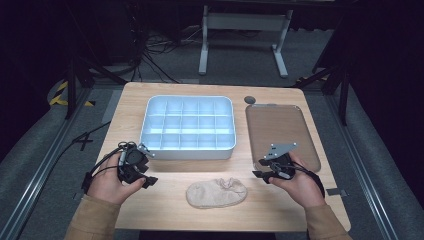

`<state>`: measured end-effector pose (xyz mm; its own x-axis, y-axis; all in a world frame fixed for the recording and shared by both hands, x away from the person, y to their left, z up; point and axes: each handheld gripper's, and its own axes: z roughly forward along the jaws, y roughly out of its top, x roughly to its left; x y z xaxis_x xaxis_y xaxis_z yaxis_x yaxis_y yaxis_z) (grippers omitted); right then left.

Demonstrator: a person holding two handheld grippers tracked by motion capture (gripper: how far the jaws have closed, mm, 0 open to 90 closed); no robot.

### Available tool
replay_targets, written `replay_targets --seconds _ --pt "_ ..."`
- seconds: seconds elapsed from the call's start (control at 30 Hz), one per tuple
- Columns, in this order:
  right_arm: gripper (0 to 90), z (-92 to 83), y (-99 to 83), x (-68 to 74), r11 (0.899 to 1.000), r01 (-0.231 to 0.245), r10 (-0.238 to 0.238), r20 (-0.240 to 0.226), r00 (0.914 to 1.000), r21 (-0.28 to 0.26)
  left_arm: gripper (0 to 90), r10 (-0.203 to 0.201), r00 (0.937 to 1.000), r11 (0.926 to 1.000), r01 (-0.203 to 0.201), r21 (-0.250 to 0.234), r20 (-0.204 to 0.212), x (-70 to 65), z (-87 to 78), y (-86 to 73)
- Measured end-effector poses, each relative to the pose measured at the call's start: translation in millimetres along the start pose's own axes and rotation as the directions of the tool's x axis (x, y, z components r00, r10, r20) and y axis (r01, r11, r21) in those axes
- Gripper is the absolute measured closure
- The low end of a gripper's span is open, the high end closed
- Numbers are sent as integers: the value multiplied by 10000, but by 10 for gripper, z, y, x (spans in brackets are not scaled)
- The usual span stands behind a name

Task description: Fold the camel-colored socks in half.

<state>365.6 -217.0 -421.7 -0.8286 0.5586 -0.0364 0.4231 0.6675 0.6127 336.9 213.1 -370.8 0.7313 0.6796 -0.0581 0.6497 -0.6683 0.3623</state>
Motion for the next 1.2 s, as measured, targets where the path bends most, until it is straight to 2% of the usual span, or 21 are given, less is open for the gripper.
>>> replay_targets --seconds 0.03,0.07,0.1,0.17,0.2,0.27,0.33,0.4,0.5,0.57,0.73,0.87,0.97,1.03,1.2 --pt "638 2 3 9 9995 -242 244 -70 9997 178 462 47 10000 9999 -47 -94 72 -7 -6 1" --pt "668 -32 16 13 9963 -795 800 -151 9967 329 462 41 9999 9999 -39 -128 113 -11 -10 1" --pt "689 -54 25 10 9932 -1101 1113 -306 9933 386 462 74 9999 9998 -71 -194 151 -9 -14 4" --pt "712 -108 38 5 9833 -1774 1796 -573 9821 404 461 -3 9998 9991 12 -418 223 -15 -24 8" --pt "692 -117 39 8 9845 -1706 1721 -387 9843 408 462 45 9994 9985 -27 -550 332 -13 -20 12" --pt "667 -95 37 32 9922 -1222 1227 -206 9922 244 469 40 9975 9975 10 -709 711 -21 -1 18" --pt "664 -82 37 40 9922 -1208 1214 -169 9925 302 471 82 9966 9974 -24 -715 815 -26 21 25" --pt "659 -80 48 43 9916 -1268 1269 -26 9919 246 473 97 9980 9979 -56 -646 632 -51 38 39" --pt "684 -124 58 48 9929 -1186 1188 -239 9926 87 477 136 9980 9973 -91 -723 610 -72 26 51" --pt "679 -172 69 47 9878 -1517 1499 -494 9875 -345 475 163 9986 9964 -120 -836 510 -84 9 57" --pt "700 -183 78 51 9845 -1725 1692 -867 9818 -311 471 83 9982 9969 -36 -787 593 -84 15 56" --pt "760 -142 102 98 9925 -1220 1221 -977 9877 76 470 191 9976 9966 -137 -807 668 -106 3 72" --pt "760 -131 131 144 9964 -825 837 -745 9937 197 460 241 9979 9962 -191 -844 596 -134 -9 88" --pt "757 -137 140 153 9968 -783 794 -694 9944 173 447 186 9978 9965 -134 -827 629 -154 -12 92" --pt "750 -167 173 194 9971 -751 759 -806 9939 130 454 382 9959 9960 -313 -837 822 -213 -41 120"
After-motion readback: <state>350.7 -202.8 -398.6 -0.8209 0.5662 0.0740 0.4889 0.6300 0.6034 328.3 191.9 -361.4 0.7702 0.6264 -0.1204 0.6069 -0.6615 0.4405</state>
